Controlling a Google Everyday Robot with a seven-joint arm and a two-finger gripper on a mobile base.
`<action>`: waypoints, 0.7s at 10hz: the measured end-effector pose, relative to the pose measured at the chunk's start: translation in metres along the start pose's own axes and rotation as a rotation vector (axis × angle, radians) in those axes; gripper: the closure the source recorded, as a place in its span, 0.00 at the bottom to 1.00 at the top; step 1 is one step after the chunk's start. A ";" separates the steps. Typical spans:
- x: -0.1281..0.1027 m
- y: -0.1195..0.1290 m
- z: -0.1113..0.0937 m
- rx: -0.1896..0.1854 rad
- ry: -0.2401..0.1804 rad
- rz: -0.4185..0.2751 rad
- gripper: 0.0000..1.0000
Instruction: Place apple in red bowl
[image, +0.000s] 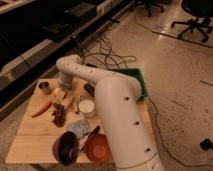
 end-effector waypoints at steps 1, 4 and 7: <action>0.000 -0.002 0.002 0.004 0.000 -0.002 0.20; 0.000 -0.007 0.010 0.009 0.001 0.001 0.20; -0.003 -0.009 0.019 0.015 0.001 -0.002 0.20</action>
